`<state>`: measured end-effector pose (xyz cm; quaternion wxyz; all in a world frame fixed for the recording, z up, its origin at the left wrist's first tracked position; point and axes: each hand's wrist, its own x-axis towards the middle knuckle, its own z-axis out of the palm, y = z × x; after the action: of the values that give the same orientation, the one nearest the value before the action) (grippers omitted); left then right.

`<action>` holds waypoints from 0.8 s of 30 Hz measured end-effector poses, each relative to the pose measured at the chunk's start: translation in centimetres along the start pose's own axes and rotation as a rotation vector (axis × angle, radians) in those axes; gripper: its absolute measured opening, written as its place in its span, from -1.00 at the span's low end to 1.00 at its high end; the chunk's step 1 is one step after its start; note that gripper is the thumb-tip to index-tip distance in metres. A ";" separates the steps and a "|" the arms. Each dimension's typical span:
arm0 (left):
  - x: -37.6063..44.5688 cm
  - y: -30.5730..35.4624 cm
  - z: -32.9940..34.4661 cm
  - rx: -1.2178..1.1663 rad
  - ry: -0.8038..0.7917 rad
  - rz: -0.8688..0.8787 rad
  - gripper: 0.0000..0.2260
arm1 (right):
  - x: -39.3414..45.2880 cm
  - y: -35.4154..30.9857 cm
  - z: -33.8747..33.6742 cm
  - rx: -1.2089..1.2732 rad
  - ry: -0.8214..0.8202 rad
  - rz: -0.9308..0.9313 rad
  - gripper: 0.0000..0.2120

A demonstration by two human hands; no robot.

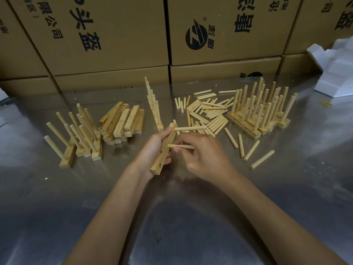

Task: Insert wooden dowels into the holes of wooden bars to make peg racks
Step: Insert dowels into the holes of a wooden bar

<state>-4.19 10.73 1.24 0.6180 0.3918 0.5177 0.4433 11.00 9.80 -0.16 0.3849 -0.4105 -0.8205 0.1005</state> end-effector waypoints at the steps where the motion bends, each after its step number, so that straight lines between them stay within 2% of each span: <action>1: 0.0 0.0 0.1 -0.007 0.009 0.003 -0.78 | 0.1 0.0 0.0 0.012 0.003 0.000 -0.93; 5: 0.2 -0.2 0.5 -0.009 0.077 0.022 -0.75 | 0.1 -0.1 0.1 0.079 0.034 0.043 -0.95; 10: 0.5 -0.6 0.8 0.014 0.109 0.080 -0.66 | -0.1 0.1 0.4 0.288 0.051 0.171 -0.91; 16: 0.1 0.0 0.8 0.072 0.157 0.131 -0.80 | 0.2 0.1 0.5 0.479 0.055 0.294 -0.94; 21: 0.2 0.3 0.9 0.113 0.243 0.177 -0.72 | 0.8 0.0 0.3 0.550 0.004 0.423 -0.94; 24: 0.6 0.0 0.9 0.129 0.277 0.188 -0.68 | 1.1 0.3 -0.9 0.485 -0.118 0.436 -0.85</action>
<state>-3.30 11.24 1.16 0.4699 0.4127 0.5864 0.5148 11.42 10.68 0.92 0.3927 -0.4663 -0.6865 0.3965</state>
